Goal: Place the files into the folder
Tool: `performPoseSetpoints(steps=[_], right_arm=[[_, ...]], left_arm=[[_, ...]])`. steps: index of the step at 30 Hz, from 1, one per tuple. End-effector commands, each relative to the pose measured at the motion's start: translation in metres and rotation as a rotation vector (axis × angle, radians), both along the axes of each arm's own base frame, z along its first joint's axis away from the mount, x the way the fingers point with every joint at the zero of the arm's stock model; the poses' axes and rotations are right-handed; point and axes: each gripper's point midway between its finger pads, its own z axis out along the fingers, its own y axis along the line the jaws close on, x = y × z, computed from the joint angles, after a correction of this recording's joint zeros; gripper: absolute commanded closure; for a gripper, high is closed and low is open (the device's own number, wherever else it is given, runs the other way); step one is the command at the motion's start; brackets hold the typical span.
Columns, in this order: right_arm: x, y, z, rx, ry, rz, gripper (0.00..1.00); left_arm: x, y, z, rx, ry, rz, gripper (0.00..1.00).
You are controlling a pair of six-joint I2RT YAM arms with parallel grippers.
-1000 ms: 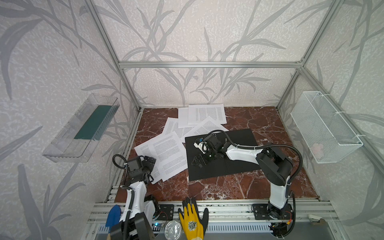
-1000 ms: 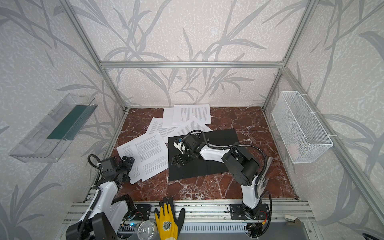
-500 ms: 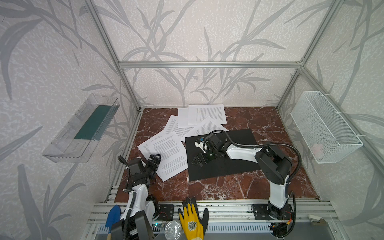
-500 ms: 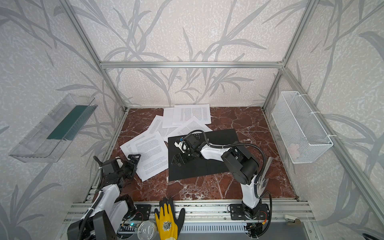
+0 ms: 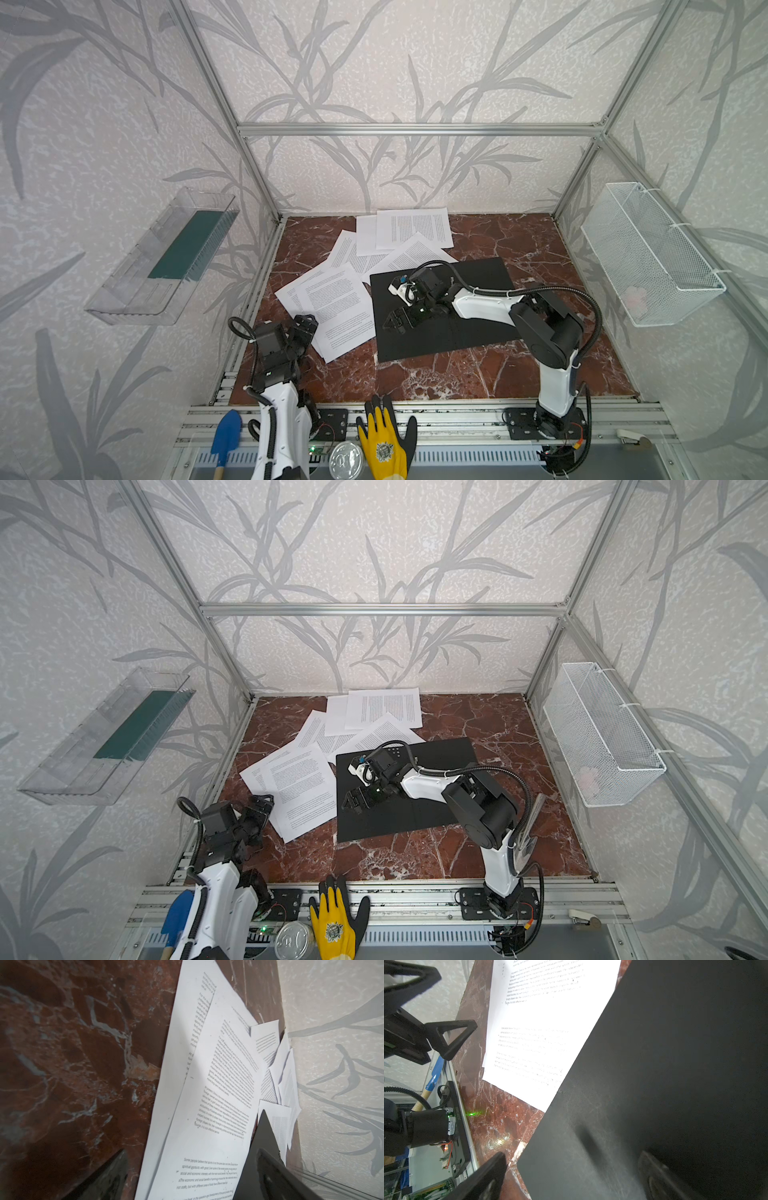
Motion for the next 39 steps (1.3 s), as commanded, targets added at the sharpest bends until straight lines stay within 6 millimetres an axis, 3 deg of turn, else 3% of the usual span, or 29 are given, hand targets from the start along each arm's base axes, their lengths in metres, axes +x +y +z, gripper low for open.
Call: performPoseSetpoints(steps=[1, 5, 8, 13, 20, 24, 30, 39], right_arm=[[-0.001, 0.0, -0.005, -0.009, 0.024, 0.005, 0.0], [-0.001, 0.001, -0.005, -0.008, 0.02, 0.008, 0.0], [-0.002, 0.014, 0.004, 0.031, 0.001, 0.029, 0.0], [0.01, 0.046, 0.01, 0.033, -0.051, 0.045, 0.0], [0.004, 0.108, 0.021, 0.121, -0.095, 0.109, 0.0], [0.005, 0.131, 0.014, 0.146, -0.072, 0.123, 0.01], [-0.001, 0.134, -0.01, 0.116, -0.032, 0.149, 0.01], [-0.003, 0.134, -0.024, 0.101, 0.008, 0.152, 0.02]], left_arm=[[0.002, -0.001, -0.008, -0.017, 0.039, -0.008, 0.04], [0.0, -0.006, -0.023, -0.066, 0.098, -0.022, 0.04], [0.0, -0.008, -0.026, -0.084, 0.101, -0.027, 0.04], [-0.002, -0.006, -0.027, -0.08, 0.102, -0.005, 0.04], [-0.004, -0.007, -0.028, -0.088, 0.098, 0.001, 0.04], [-0.002, -0.011, -0.03, -0.115, 0.081, 0.0, 0.02], [0.01, -0.014, -0.032, -0.151, 0.039, -0.02, 0.01], [0.022, -0.016, -0.021, -0.168, 0.019, -0.053, 0.02]])
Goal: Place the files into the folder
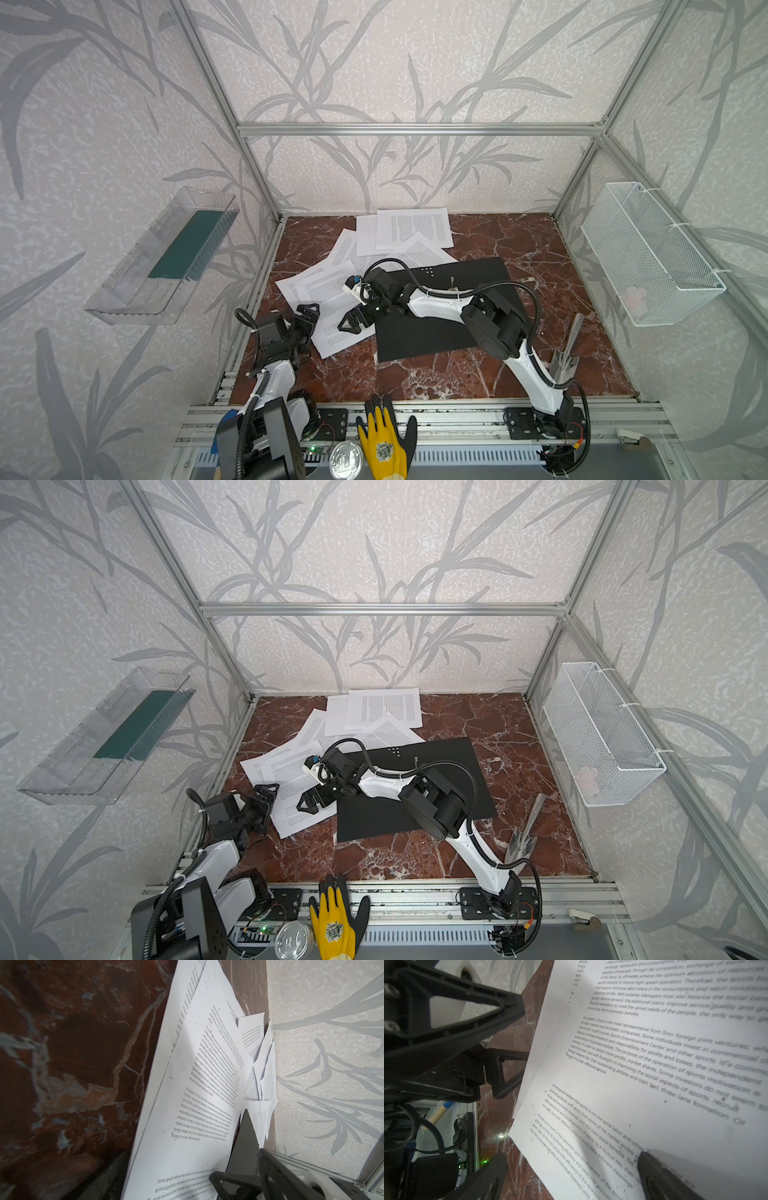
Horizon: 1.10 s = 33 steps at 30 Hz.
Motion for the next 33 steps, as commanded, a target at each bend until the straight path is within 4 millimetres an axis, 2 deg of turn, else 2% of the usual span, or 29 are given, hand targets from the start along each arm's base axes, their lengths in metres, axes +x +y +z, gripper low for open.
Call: performPoseSetpoints(steps=[1, 6, 11, 17, 23, 26, 33], right_arm=[[-0.006, -0.005, -0.026, -0.05, 0.065, 0.008, 0.02], [-0.006, -0.006, -0.027, -0.045, 0.074, 0.005, 0.02], [-0.002, -0.007, -0.022, -0.019, 0.104, -0.004, 0.03], [0.001, -0.009, -0.021, -0.013, 0.112, -0.009, 0.03], [0.002, -0.011, -0.023, -0.01, 0.131, -0.011, 0.04], [0.002, -0.012, -0.023, -0.008, 0.133, -0.012, 0.04], [0.001, -0.012, -0.018, 0.008, 0.144, -0.009, 0.05]], left_arm=[[-0.018, -0.007, -0.016, -0.033, 0.1, 0.001, 0.02], [-0.017, 0.005, 0.0, 0.029, 0.064, 0.054, 0.02], [-0.01, 0.009, 0.005, 0.047, 0.039, 0.056, 0.06], [0.001, 0.009, -0.004, 0.009, 0.054, 0.04, 0.15], [-0.001, 0.015, -0.006, 0.022, 0.083, 0.079, 0.24], [-0.004, 0.023, -0.005, 0.053, 0.075, 0.12, 0.3], [-0.001, 0.027, -0.005, 0.068, 0.076, 0.13, 0.52]])
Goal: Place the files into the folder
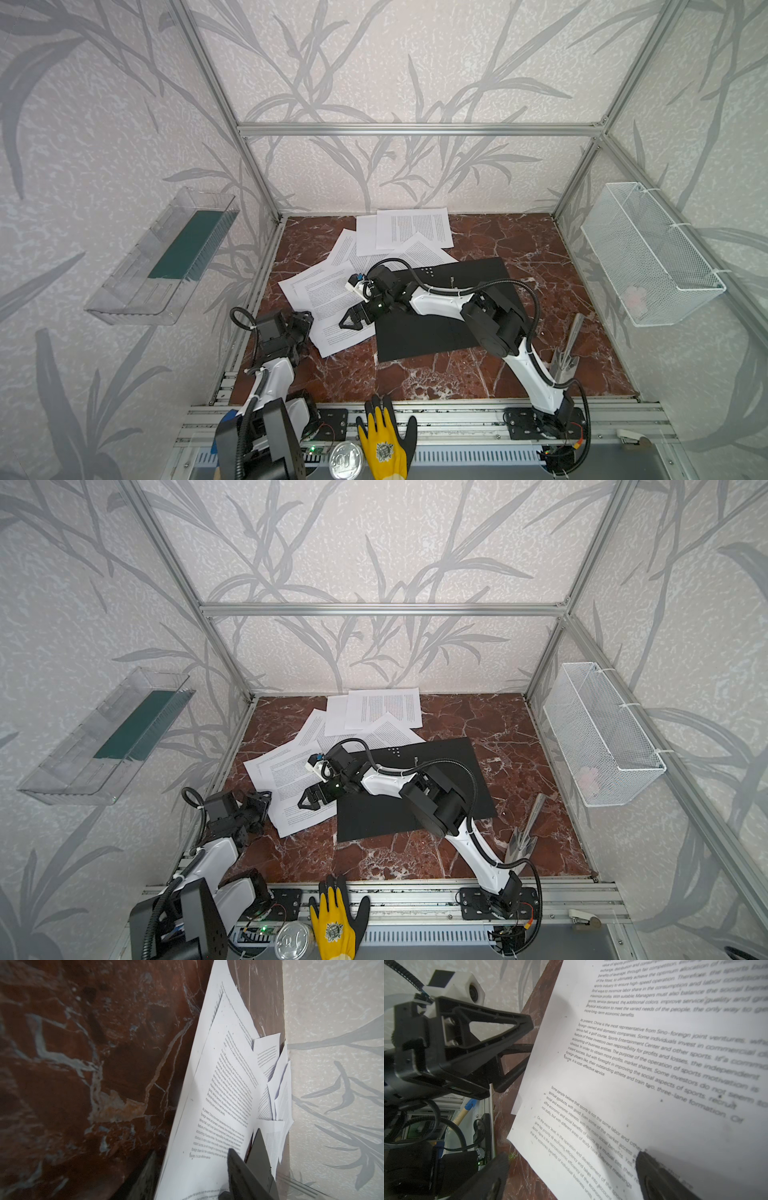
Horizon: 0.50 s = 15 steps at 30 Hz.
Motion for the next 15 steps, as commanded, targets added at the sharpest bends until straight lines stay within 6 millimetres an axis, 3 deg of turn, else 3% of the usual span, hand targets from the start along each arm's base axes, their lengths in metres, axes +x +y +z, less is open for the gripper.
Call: performPoseSetpoints(steps=[1, 8, 15], right_arm=[[-0.005, -0.008, -0.021, -0.035, 0.053, 0.0, 0.05], [-0.006, -0.008, -0.015, -0.021, 0.058, 0.005, 0.05], [-0.008, -0.008, -0.014, -0.018, 0.062, 0.011, 0.05]], left_arm=[[0.004, 0.006, -0.001, 0.014, 0.003, 0.02, 0.54], [0.005, 0.006, -0.015, -0.008, 0.035, 0.02, 0.72], [0.004, 0.009, -0.018, 0.004, 0.052, 0.031, 0.8]])
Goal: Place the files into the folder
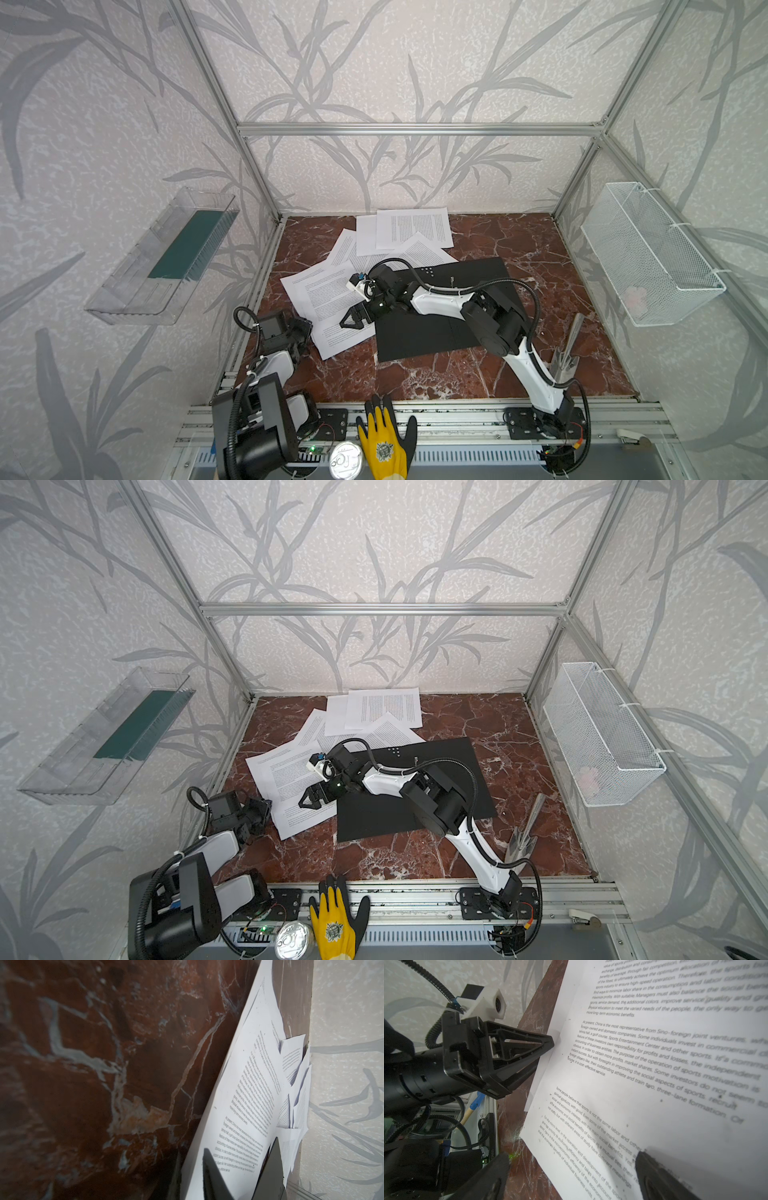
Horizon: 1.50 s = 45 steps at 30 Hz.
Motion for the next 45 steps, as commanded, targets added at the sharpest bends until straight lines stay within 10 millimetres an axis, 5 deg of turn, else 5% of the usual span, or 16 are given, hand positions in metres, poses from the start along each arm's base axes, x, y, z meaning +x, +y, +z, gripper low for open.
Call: performPoseSetpoints(steps=[1, 14, 25, 35, 45], right_arm=[[-0.007, -0.007, -0.014, -0.032, 0.046, 0.007, 0.05], [-0.005, -0.009, -0.014, -0.028, 0.059, 0.004, 0.05], [-0.005, -0.011, 0.003, -0.017, 0.029, -0.001, 0.05], [0.005, -0.043, 0.078, -0.061, -0.11, -0.119, 0.01], [0.038, -0.128, 0.157, -0.053, -0.21, -0.383, 0.01]], left_arm=[[0.004, 0.006, 0.005, 0.028, -0.013, 0.014, 0.8], [-0.002, 0.009, 0.007, 0.053, 0.012, 0.021, 0.85], [-0.002, 0.008, 0.021, 0.051, -0.004, 0.01, 1.0], [-0.013, 0.014, 0.132, 0.263, -0.119, -0.023, 1.0], [-0.002, -0.027, 0.234, 0.405, -0.209, -0.233, 1.0]])
